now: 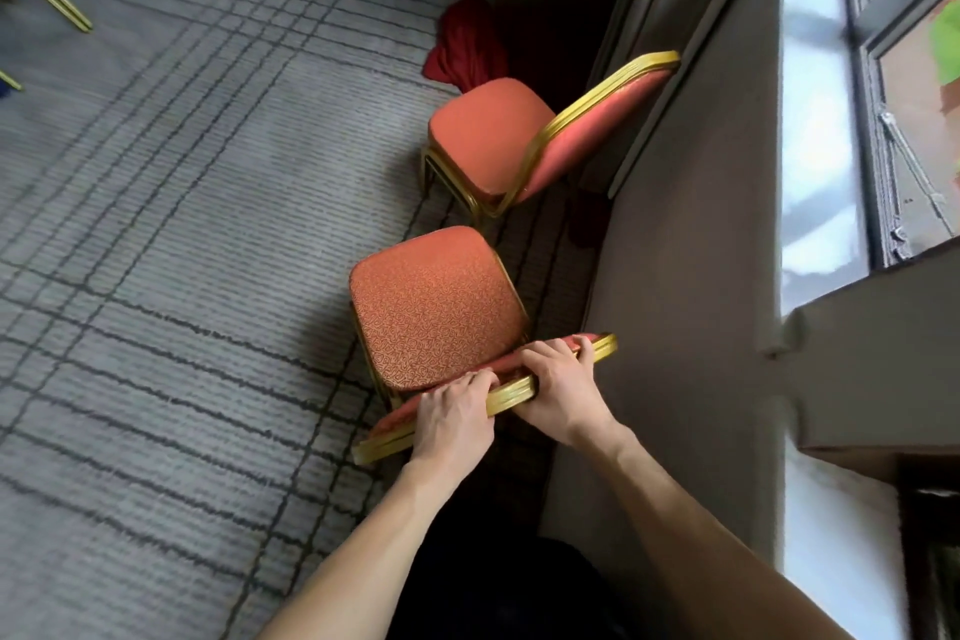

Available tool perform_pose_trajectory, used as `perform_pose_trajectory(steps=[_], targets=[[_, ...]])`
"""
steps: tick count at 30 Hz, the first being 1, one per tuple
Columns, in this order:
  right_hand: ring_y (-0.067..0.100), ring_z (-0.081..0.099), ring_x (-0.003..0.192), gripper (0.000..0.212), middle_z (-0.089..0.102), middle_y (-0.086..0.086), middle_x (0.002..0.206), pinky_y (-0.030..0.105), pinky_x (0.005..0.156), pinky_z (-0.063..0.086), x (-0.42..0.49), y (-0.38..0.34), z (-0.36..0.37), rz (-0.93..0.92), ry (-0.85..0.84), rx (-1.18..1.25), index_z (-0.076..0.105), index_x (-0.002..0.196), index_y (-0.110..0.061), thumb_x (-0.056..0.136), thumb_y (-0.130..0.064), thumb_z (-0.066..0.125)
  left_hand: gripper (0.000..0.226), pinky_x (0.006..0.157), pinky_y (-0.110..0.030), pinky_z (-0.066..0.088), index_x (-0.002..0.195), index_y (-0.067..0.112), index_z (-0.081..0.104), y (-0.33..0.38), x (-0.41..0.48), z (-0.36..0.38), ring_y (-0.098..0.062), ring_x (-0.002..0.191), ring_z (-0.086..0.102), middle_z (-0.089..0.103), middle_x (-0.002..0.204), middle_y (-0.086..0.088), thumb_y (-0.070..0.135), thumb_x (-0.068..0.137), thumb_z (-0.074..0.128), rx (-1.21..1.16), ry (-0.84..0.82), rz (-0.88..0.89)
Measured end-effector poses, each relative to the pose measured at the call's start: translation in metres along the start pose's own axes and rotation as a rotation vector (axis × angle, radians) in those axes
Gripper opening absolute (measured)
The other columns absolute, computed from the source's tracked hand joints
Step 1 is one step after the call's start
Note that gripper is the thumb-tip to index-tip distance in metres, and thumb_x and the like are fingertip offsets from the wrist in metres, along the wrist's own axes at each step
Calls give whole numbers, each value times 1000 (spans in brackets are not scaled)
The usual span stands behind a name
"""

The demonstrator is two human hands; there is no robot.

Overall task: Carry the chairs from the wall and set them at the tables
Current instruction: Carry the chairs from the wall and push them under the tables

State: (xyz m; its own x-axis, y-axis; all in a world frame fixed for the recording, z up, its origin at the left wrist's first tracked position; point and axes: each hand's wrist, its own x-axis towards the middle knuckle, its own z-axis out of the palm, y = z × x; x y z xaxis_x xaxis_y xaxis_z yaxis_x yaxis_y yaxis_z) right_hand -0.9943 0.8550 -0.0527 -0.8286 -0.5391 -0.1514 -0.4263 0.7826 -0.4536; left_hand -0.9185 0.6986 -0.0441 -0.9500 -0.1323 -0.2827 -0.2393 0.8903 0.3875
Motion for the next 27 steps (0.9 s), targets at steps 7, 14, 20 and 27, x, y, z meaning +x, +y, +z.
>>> perform_pose_trajectory(steps=[7, 14, 20, 27], targets=[[11, 52, 88, 23, 61, -17, 88, 48, 101, 33, 76, -49, -22, -73, 170, 7, 66, 96, -31, 79, -46, 61, 24, 77, -39, 35, 117, 35, 61, -43, 56, -86, -28, 104, 68, 73, 112, 6, 22, 97, 58, 26, 88, 53], [15, 58, 83, 22, 61, -13, 82, 40, 83, 40, 154, -93, -46, -38, 222, -84, 56, 87, -31, 79, -51, 59, 16, 83, -42, 42, 107, 28, 56, -82, 106, -158, -33, 107, 66, 72, 111, 3, 26, 92, 63, 91, 172, 53], [17, 54, 72, 26, 51, -11, 72, 36, 68, 43, 201, -125, -61, -9, 287, -62, 47, 78, -25, 80, -47, 61, 20, 77, -39, 40, 103, 28, 60, -129, 149, -210, -33, 102, 69, 75, 101, -1, 40, 90, 67, 61, 273, -10], [14, 49, 69, 27, 55, -8, 73, 34, 64, 44, 240, -124, -74, 39, 354, -64, 49, 78, -24, 80, -46, 65, 33, 75, -39, 47, 85, 23, 60, -143, 192, -228, -34, 95, 67, 71, 89, -1, 54, 80, 71, -13, 352, -55]])
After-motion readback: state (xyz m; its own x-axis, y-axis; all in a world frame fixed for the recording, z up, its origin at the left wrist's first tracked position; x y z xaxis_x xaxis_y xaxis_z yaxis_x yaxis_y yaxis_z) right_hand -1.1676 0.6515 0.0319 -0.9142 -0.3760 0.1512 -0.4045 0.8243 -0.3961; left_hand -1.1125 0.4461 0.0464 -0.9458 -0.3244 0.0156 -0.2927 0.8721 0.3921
